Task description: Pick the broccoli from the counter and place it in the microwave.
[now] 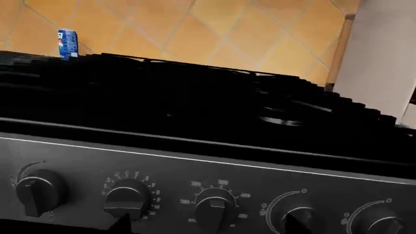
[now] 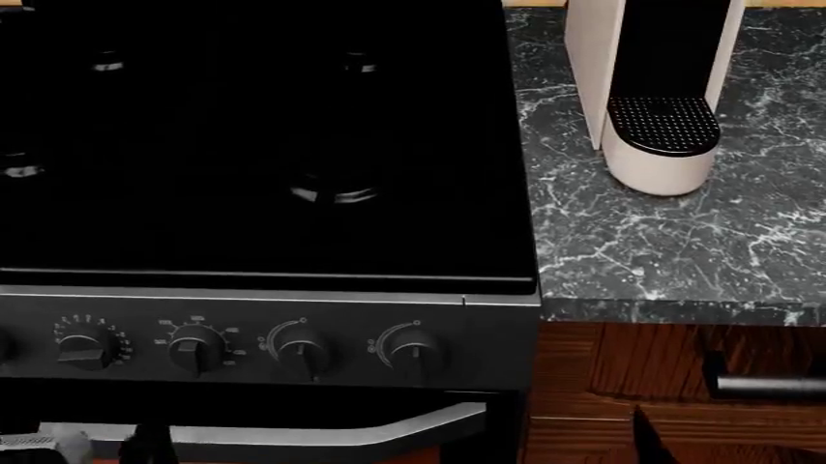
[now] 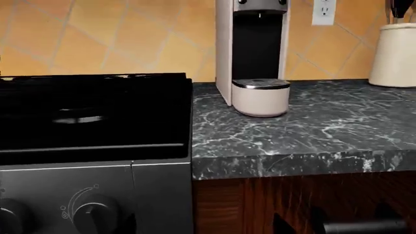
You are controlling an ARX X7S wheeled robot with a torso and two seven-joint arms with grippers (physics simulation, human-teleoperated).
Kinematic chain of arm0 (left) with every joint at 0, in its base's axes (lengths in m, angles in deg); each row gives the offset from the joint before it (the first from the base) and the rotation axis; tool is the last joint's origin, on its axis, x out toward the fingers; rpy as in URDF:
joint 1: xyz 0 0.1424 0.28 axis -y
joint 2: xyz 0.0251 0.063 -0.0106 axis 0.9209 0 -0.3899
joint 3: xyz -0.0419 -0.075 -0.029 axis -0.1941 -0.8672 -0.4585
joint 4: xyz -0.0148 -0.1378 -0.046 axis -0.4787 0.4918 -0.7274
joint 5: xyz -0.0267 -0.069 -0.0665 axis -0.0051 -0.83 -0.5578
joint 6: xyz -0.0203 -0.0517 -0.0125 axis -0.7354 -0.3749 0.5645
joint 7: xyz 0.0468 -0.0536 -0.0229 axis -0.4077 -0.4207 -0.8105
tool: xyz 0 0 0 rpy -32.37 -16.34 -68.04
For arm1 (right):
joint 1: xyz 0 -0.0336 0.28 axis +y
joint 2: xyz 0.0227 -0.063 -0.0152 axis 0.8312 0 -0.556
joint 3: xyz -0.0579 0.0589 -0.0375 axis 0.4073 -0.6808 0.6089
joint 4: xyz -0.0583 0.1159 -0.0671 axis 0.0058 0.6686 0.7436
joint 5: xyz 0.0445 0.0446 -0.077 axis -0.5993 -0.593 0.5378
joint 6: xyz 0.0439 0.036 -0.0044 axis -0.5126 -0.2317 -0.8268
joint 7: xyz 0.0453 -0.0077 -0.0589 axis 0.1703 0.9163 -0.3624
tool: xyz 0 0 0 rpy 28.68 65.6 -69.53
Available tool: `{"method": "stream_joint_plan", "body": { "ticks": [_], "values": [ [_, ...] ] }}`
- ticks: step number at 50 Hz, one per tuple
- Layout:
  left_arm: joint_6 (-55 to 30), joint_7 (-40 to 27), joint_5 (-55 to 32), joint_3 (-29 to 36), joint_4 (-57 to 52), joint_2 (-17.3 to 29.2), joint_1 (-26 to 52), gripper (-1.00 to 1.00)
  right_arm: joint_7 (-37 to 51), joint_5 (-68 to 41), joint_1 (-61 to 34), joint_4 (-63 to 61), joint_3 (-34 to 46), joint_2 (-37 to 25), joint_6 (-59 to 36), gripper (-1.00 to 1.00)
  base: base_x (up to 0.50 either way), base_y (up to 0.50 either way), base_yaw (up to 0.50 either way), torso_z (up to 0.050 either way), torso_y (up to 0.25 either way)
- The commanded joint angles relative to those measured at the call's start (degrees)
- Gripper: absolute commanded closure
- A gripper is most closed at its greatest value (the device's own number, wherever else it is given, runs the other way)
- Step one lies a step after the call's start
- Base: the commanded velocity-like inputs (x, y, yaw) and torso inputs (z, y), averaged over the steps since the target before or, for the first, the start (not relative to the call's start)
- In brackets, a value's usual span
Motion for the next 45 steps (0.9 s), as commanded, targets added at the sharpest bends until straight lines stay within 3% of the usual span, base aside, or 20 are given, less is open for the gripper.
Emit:
{"method": "stream_joint_plan", "body": {
  "ticks": [1,2,5,6,8,11,17,27,45],
  "values": [
    [-26.1,-6.4,-20.9,-11.2,-33.8,9.6,2.4,-1.00,4.3,-5.8,1.0,-35.5,-4.9,-6.3,-25.2,-1.00,0.00,0.00,0.00,0.000,0.000],
    [-30.7,-9.2,-27.0,-14.6,-37.4,11.4,4.2,-1.00,5.0,-8.4,-0.3,-41.1,-7.2,-7.3,-31.4,-1.00,0.00,0.00,0.00,0.000,0.000],
    [-35.3,-12.4,-34.2,-18.7,-41.7,14.7,6.7,-1.00,6.4,-12.0,-2.9,-48.5,-10.2,-8.8,-39.9,-1.00,0.00,0.00,0.00,0.000,0.000],
    [-36.9,-14.7,-39.0,-21.5,-43.0,15.9,7.7,-1.00,10.2,-17.7,-3.8,-49.6,-10.9,-11.7,-40.9,-1.00,0.00,0.00,0.00,0.000,0.000],
    [-38.5,-18.6,-46.1,-25.0,-44.5,18.2,9.4,-1.00,25.3,-31.9,-5.1,-49.6,-7.4,-23.9,-34.8,-1.00,0.00,0.09,0.00,0.000,0.000],
    [-36.6,-24.3,-53.2,-26.6,-45.9,22.4,10.0,-1.00,32.0,-35.7,-5.4,-49.5,-3.4,-30.3,-29.0,-1.00,0.03,0.49,0.00,0.000,0.000],
    [-22.7,-30.0,-52.0,-18.3,-45.9,31.9,4.3,-1.00,34.8,-38.3,-5.1,-48.8,-2.6,-33.1,-26.1,-1.00,0.05,0.50,0.00,0.000,0.000],
    [-21.1,-31.1,-48.8,-14.0,-45.1,31.7,4.0,-1.00,35.4,-39.2,-5.2,-48.4,-1.8,-34.7,-24.7,-1.00,0.05,0.50,0.00,0.000,0.000],
    [-17.6,-31.9,-49.3,-12.8,-45.1,33.7,1.7,-1.00,37.9,-39.7,-5.2,-48.9,0.9,-37.1,-22.7,-1.00,0.05,0.50,0.00,0.000,0.000]
  ]
}}
